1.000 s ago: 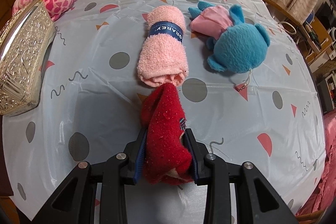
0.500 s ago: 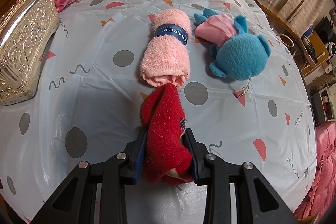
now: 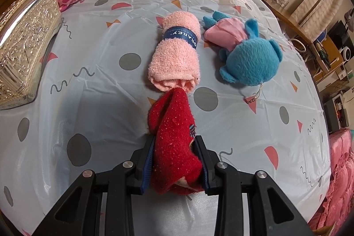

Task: Organize soft objects
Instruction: 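Carry the brown scrunchie into the gold tray and open the left tool, then carry the red sock into the gold tray and open the right tool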

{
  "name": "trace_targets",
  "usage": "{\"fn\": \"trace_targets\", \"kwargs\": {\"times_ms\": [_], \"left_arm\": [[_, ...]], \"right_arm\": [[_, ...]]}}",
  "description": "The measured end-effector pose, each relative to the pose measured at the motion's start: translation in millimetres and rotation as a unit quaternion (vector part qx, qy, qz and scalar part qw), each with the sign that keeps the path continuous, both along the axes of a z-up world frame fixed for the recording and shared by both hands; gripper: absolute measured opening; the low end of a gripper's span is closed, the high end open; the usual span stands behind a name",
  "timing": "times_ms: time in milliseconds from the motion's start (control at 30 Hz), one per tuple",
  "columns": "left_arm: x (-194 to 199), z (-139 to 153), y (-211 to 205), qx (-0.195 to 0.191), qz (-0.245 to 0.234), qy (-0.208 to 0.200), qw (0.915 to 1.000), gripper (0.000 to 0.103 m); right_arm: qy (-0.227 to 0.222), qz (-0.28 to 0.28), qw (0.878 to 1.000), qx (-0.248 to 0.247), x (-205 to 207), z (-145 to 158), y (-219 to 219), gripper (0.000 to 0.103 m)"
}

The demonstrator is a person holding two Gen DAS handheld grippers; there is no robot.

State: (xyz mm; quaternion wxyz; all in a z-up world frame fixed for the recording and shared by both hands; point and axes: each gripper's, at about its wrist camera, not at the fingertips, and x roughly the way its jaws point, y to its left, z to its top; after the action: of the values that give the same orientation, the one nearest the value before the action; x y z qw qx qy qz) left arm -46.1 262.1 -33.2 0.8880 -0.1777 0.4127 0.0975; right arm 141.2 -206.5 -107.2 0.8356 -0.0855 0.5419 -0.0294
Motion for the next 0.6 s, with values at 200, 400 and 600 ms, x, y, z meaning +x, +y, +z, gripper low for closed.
{"fn": "trace_targets", "kwargs": {"times_ms": [200,400,600], "left_arm": [[16.7,-19.5,-4.3,0.007,-0.002,0.028,0.9996,0.031],[18.1,-26.3,0.0,0.03,0.014,0.04,0.9987,0.055],[11.8,-19.7,0.4,0.049,0.03,0.03,0.9979,0.068]], "right_arm": [[-0.001,0.0,1.0,-0.006,-0.8,-0.5,2.8,0.035],[-0.003,0.002,1.0,-0.013,-1.8,-0.1,5.7,0.035],[-0.003,0.001,1.0,-0.016,-2.1,-0.3,7.3,0.035]]}}
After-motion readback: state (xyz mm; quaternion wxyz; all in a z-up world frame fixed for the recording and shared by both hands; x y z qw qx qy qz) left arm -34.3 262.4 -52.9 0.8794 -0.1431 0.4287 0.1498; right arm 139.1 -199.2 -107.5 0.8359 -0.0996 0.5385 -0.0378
